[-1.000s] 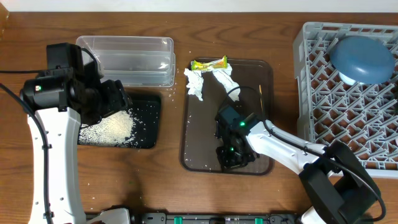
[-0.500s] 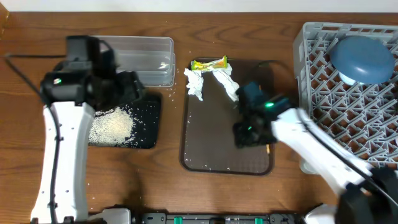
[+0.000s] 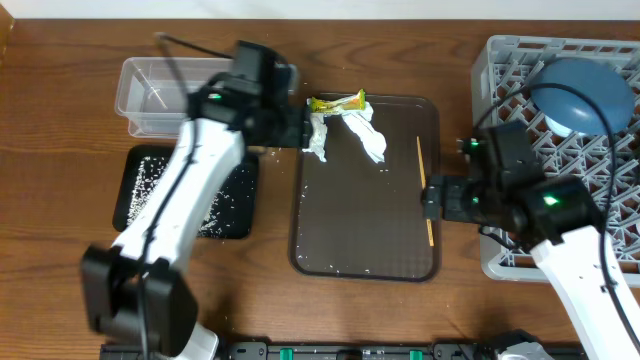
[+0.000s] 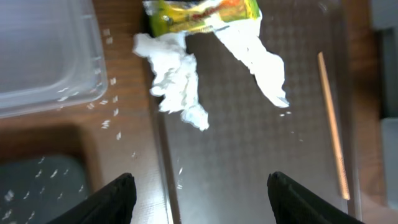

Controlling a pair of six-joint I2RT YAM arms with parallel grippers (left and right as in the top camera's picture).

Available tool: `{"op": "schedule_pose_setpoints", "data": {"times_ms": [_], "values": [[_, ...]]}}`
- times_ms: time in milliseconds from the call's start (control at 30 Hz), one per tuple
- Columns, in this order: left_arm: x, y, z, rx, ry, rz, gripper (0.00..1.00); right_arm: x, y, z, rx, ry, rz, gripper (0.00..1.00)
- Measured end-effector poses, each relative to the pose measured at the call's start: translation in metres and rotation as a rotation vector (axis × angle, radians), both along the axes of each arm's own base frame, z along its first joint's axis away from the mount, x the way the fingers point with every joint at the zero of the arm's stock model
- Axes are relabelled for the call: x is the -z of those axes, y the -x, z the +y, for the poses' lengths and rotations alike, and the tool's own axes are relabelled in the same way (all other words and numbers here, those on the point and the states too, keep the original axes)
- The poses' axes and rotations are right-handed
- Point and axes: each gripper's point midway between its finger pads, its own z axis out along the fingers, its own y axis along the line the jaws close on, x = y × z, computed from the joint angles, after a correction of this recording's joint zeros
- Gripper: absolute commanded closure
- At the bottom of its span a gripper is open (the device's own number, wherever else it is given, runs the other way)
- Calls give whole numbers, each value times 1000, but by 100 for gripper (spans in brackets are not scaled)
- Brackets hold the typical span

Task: Sort waste into correct bins and load items into the dishwasher rack
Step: 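Grasp a white tissue with the left gripper and drop it in the clear bin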

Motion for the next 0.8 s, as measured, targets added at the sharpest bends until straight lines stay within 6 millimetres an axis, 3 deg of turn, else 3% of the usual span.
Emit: {"op": "schedule_pose_setpoints", "data": {"times_ms": [267,367,533,600,667,800], "values": [[55,-9,-23,76,-185,26,30,2,6,-11,31,14,26,1],[55,-23,-30,82,-211,10,30,5,5,-10,31,18,41,1],[33,-54,-40,62,-193,-86,30,11,4,-10,31,26,65,1],[32,-57,-41,61,-193,-93,30,11,5,-10,31,27,69,2],[39,-58,-40,61,-203,-77,30,12,7,-11,31,30,79,2],[75,-53,-38,69,-241,6,30,13,9,-11,31,31,85,2]]}}
